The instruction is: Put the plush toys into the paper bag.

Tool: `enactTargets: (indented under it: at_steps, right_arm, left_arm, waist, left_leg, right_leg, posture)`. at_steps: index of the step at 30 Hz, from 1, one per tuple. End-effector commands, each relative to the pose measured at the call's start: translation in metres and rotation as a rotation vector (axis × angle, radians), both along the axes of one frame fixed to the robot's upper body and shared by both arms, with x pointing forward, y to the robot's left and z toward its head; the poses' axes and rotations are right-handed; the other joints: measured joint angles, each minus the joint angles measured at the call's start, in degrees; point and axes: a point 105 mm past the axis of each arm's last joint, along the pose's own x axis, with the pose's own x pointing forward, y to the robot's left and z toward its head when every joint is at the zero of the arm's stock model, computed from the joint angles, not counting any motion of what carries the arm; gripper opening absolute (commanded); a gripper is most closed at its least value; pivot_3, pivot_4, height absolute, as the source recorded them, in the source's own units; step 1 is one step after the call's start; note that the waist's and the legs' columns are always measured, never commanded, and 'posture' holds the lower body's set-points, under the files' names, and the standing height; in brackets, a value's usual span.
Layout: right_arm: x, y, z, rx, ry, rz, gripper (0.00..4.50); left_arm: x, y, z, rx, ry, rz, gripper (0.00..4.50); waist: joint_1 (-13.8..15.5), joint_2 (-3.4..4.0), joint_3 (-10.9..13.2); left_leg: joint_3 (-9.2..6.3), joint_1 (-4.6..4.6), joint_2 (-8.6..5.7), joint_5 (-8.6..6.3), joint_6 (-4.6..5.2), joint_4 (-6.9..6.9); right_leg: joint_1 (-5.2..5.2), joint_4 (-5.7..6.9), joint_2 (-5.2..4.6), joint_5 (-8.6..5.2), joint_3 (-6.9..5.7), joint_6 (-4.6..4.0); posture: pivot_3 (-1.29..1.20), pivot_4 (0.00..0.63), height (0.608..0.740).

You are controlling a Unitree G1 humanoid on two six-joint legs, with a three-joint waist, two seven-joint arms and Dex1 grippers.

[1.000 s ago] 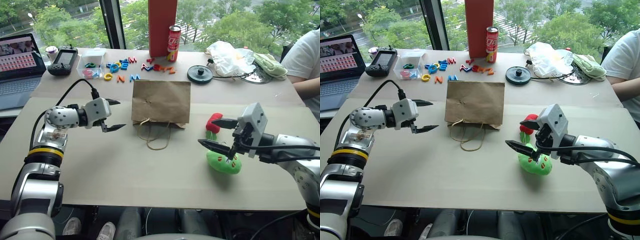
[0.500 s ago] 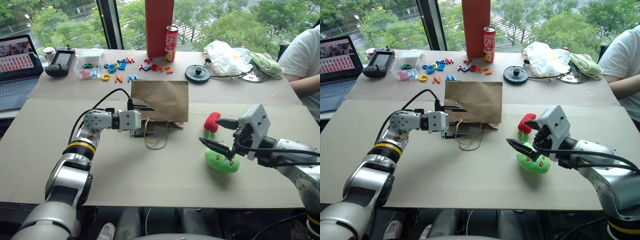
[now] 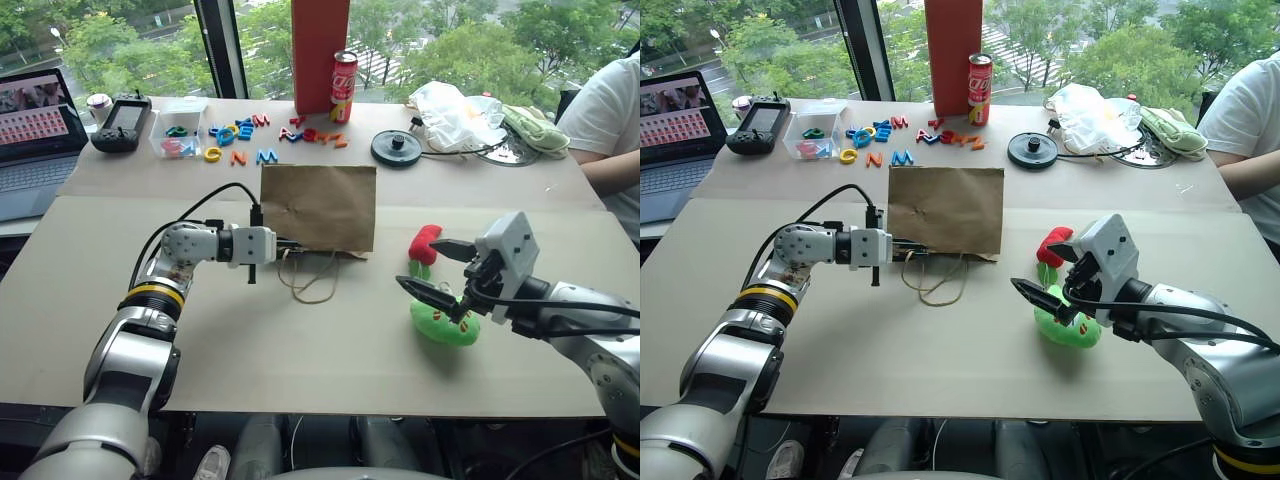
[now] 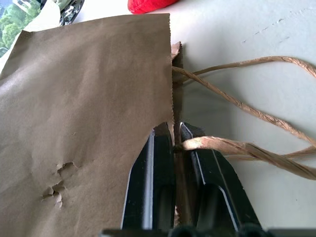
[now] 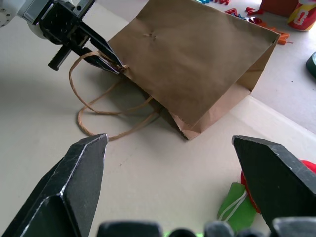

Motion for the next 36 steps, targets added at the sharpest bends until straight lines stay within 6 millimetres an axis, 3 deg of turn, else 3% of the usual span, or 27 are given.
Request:
enactTargets:
  at_steps: [1, 10, 19, 20, 21, 32, 36]
  right_arm:
    - [0.000, 0.003, 0.005, -0.004, -0.023, 0.009, 4.50]
    - [0.007, 0.020, -0.008, 0.010, 0.005, 0.014, 4.50]
    - [0.037, 0.060, -0.014, 0.093, 0.021, -0.008, 4.50]
    - [0.040, 0.061, -0.016, 0.091, 0.023, -0.017, 3.99]
    - [0.043, 0.061, -0.016, 0.094, 0.022, -0.029, 3.82]
    - [0.065, 0.087, -0.025, 0.129, 0.015, -0.046, 0.05]
    - [0.081, 0.096, -0.031, 0.133, 0.006, -0.080, 0.05]
  left_arm:
    - [0.000, -0.011, 0.035, -0.103, -0.069, -0.030, 0.48]
    - [-0.013, -0.011, 0.096, -0.427, 0.106, 0.032, 0.48]
    - [-0.010, -0.018, 0.114, -0.557, 0.192, 0.082, 0.48]
    - [-0.011, -0.019, 0.115, -0.558, 0.195, 0.080, 0.38]
    - [-0.012, -0.020, 0.115, -0.558, 0.196, 0.079, 0.38]
    - [-0.012, -0.024, 0.123, -0.570, 0.202, 0.072, 0.38]
    - [-0.011, -0.025, 0.128, -0.585, 0.204, 0.068, 0.38]
  waist:
    - [0.0, 0.00, 0.0]
    - [-0.8, 0.02, 0.0]
    - [-1.1, 0.05, 0.0]
    - [-1.0, 0.05, 0.0]
    - [-0.9, 0.06, 0.0]
    - [-1.1, 0.07, 0.0]
    - [-1.1, 0.08, 0.0]
  left_leg:
    - [0.00, -0.01, 0.00, 0.00, 0.00, 0.00]
    - [-0.31, 0.02, 0.03, 0.00, 0.01, 0.03]
    - [-0.50, 0.08, 0.03, 0.00, 0.01, 0.30]
    - [-0.50, 0.06, 0.01, 0.00, 0.01, 0.30]
    - [-0.53, 0.01, 0.02, 0.00, 0.01, 0.29]
    - [-0.60, -0.09, 0.00, -0.01, 0.03, 0.30]
    - [-0.62, -0.09, 0.00, -0.01, 0.03, 0.30]
  right_leg:
    - [0.00, 0.00, 0.00, 0.00, -0.01, 0.00]
    - [0.00, 0.10, 0.04, 0.00, 0.03, 0.00]
    - [0.12, 0.25, 0.11, -0.01, 0.03, 0.01]
    - [0.10, 0.26, 0.10, -0.01, 0.04, 0.01]
    - [0.09, 0.25, 0.12, -0.01, 0.02, 0.01]
    - [0.02, 0.23, 0.13, -0.01, 0.01, 0.01]
    - [0.02, 0.24, 0.14, -0.01, 0.02, 0.01]
  posture:
    - [0.00, 0.150, 0.739]
    - [0.00, 0.150, 0.739]
    - [0.00, 0.150, 0.739]
    - [0.00, 0.150, 0.739]
    - [0.00, 0.150, 0.739]
    - [0.00, 0.150, 0.739]
    - [0.00, 0.150, 0.739]
